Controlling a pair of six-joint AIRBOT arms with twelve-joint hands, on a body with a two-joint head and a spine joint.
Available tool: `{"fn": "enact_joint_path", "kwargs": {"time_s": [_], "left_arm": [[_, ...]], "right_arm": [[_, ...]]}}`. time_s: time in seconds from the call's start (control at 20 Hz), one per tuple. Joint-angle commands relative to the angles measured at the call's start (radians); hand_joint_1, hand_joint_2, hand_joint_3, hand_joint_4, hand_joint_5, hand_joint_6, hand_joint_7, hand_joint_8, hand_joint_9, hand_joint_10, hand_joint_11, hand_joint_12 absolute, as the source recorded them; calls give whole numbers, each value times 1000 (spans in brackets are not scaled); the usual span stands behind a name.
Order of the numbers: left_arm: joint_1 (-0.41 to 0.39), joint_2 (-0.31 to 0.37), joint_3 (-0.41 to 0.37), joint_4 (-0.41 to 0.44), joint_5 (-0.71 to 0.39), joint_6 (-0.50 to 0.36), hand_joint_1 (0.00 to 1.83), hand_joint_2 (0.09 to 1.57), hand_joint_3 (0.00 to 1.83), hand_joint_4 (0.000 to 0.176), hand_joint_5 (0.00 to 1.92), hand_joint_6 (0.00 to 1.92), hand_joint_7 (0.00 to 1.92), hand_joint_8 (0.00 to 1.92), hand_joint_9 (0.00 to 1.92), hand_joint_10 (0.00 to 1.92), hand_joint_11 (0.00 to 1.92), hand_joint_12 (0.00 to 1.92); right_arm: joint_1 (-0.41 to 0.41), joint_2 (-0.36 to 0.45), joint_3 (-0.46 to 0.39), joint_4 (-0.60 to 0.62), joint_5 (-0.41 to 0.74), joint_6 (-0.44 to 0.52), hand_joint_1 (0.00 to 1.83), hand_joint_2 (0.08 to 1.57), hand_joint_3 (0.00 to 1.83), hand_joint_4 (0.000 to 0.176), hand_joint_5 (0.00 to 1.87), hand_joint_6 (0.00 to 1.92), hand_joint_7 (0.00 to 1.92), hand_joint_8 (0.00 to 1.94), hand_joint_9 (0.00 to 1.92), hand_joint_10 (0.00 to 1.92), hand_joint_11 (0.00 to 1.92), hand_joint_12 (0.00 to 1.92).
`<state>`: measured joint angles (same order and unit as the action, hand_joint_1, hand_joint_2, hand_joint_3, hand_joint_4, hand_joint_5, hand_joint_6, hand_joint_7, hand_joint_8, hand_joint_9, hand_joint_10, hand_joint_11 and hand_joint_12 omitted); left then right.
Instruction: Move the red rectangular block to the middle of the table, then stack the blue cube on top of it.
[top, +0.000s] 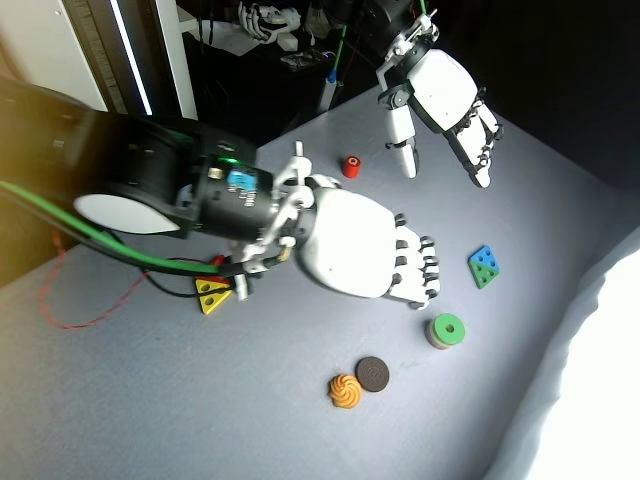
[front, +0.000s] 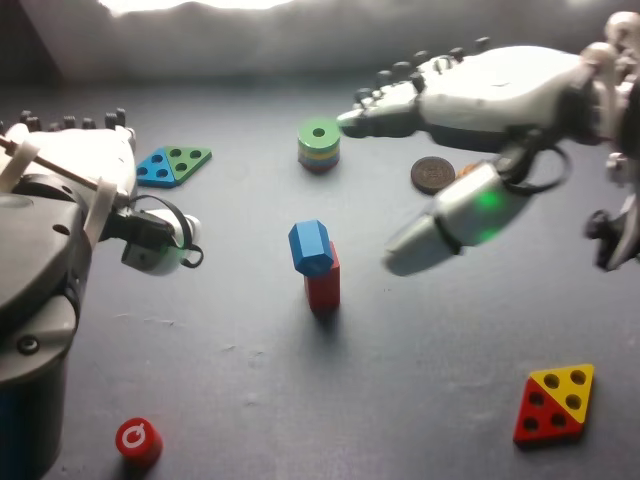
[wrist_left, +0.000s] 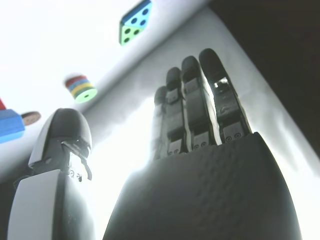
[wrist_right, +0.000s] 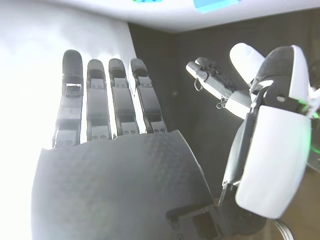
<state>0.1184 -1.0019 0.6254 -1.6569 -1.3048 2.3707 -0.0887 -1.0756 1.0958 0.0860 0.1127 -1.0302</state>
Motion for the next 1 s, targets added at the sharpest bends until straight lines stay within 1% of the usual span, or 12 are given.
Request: {"fn": "enact_joint_path", "kwargs": {"time_s": [0.0, 0.1, 0.15, 0.25, 0.35, 0.4, 0.45, 0.55, 0.7, 0.8, 0.9, 0.95], "left_arm": [[-7, 7, -4, 90, -55, 4, 411, 1268, 1, 0, 105, 9, 225, 12, 219, 22, 0, 765], [-5, 8, -7, 90, -55, 3, 406, 1257, 0, 0, 133, 16, 268, 20, 259, 35, 0, 823], [-4, 8, -8, 90, -55, 3, 408, 1250, 0, 0, 130, 12, 258, 11, 248, 27, 0, 800], [-3, 9, -11, 90, -55, 4, 392, 1252, 0, 0, 132, 10, 252, 6, 243, 22, 0, 785], [-3, 10, -14, 86, -55, 4, 407, 1249, 0, 0, 135, 8, 241, 2, 228, 13, 0, 738], [-3, 10, -14, 85, -57, 4, 369, 1277, 6, 0, 85, 3, 199, 0, 190, 7, 0, 621], [-5, 10, -14, 85, -60, 2, 405, 1284, 6, 0, 91, 8, 201, 4, 194, 10, 0, 602], [-11, 10, -13, 85, -62, 2, 406, 1250, 0, 0, 147, 19, 263, 14, 248, 25, 0, 778], [-20, 10, -14, 81, -69, 0, 353, 1261, 1, 0, 145, 10, 268, 8, 251, 20, 0, 806], [-28, 10, -13, 79, -82, 0, 352, 1247, 0, 0, 201, 23, 321, 19, 301, 34, 0, 880], [-38, 10, -11, 78, -87, 0, 227, 1290, 4, 0, 66, 3, 163, 4, 137, 10, 0, 481], [-40, 11, -9, 75, -87, 0, 268, 1247, 0, 0, 151, 28, 240, 22, 201, 33, 0, 670]], "right_arm": [[5, 25, -4, -5, 136, 9, 464, 758, 0, 0, 182, 2, 139, 1, 139, 10, 0, 846], [-15, 60, -4, -161, 160, 131, 464, 761, 0, 0, 178, 0, 134, 4, 141, 10, 0, 882], [-33, 91, -5, -358, 224, 297, 464, 762, 0, 0, 175, 0, 135, 4, 143, 11, 0, 886], [-56, 148, -15, -503, 287, 451, 473, 758, 0, 0, 191, 7, 145, 6, 146, 11, 0, 904], [-73, 193, -33, -558, 289, 483, 477, 751, 0, 0, 199, 10, 148, 6, 151, 13, 0, 901], [-82, 212, -43, -588, 302, 496, 487, 745, 0, 0, 202, 11, 149, 6, 151, 13, 0, 898], [-89, 234, -58, -623, 316, 500, 483, 762, 2, 0, 204, 11, 152, 7, 154, 14, 0, 895], [-93, 271, -91, -677, 316, 500, 486, 786, 9, 0, 191, 3, 140, 1, 141, 7, 0, 837], [-108, 298, -123, -723, 315, 500, 485, 780, 4, 0, 209, 8, 156, 4, 155, 11, 0, 864], [-107, 298, -124, -723, 312, 503, 436, 781, 2, 0, 223, 10, 170, 7, 192, 23, 0, 993], [-109, 297, -127, -723, 312, 502, 436, 765, 0, 0, 272, 22, 208, 11, 211, 27, 0, 1064], [-110, 296, -129, -723, 312, 502, 418, 773, 0, 0, 277, 22, 182, 2, 187, 15, 0, 1072]]}}
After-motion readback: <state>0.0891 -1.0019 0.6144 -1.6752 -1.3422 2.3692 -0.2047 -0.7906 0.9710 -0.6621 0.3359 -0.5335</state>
